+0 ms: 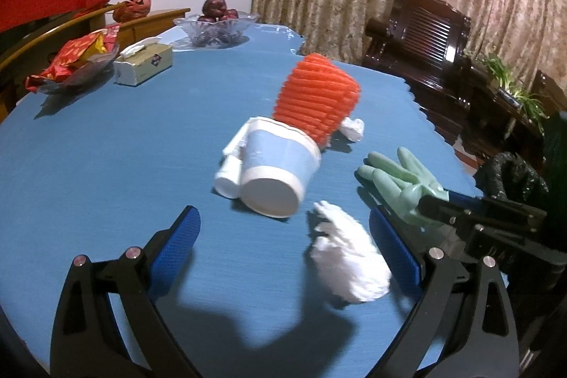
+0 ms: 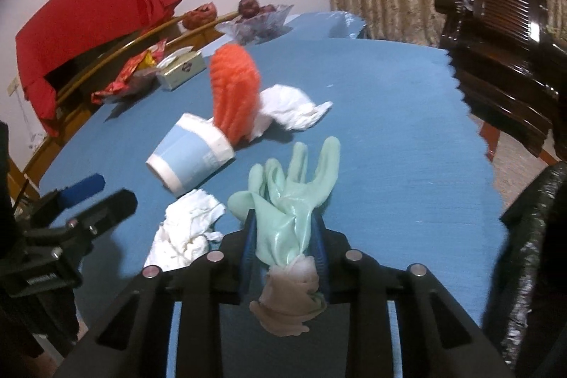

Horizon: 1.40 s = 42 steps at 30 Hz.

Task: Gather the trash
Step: 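Grasp the pale green glove with the right gripper while the left approaches the white tissue, then grasp the white tissue with the left gripper while the right holds the glove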

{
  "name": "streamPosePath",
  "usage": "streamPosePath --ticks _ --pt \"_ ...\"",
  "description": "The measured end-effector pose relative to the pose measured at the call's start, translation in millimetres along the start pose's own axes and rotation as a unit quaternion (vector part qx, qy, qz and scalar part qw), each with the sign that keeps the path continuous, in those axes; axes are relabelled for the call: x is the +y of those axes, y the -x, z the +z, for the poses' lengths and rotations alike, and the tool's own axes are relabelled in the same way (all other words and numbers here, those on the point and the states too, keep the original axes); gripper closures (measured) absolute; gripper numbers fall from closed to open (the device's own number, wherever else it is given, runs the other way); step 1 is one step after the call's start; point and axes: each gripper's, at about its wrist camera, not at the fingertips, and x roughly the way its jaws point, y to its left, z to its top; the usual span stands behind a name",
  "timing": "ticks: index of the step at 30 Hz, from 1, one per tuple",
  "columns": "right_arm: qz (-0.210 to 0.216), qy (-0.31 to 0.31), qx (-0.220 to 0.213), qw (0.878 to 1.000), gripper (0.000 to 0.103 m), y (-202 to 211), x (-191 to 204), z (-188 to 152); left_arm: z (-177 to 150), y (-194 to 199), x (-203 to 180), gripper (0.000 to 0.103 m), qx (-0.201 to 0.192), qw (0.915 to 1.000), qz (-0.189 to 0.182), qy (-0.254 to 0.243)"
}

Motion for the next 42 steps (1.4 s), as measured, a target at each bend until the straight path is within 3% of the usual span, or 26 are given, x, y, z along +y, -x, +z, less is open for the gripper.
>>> streamPosePath --ticks 6,10,19,24,26,32,35,42 --pt "-0.011 -0.019 -0.012 1.000 0.074 17 -17 -2 -5 -7 -19 0.010 0.009 0.9998 -0.012 -0.009" --pt "-0.014 -0.025 -0.016 0.999 0.074 23 -23 -4 -7 -14 -27 0.019 0.019 0.9996 -0.013 -0.015" --pt "-0.013 -0.034 -0.015 0.999 0.074 22 -30 -7 -15 -29 -39 0.022 0.036 0.9991 -0.009 -0.021" --pt "-0.013 -0.036 -0.016 0.999 0.074 24 -32 -8 -19 -36 -42 0.034 0.048 0.9986 -0.011 -0.017" --pt "-0.013 -0.037 -0.017 0.999 0.074 25 -33 -8 -19 -39 -44 0.048 0.056 0.9982 -0.013 -0.019" --pt "-0.015 -0.035 -0.020 0.999 0.074 31 -33 -8 -19 -38 -45 0.071 0.058 0.9980 -0.016 -0.019" --pt "-0.016 -0.035 -0.022 0.999 0.074 34 -33 -8 -17 -36 -46 0.077 0.059 0.9977 -0.026 -0.022" --pt "-0.019 -0.035 -0.036 0.999 0.074 51 -32 -6 -11 -18 -53 0.079 0.039 0.9984 -0.033 -0.026"
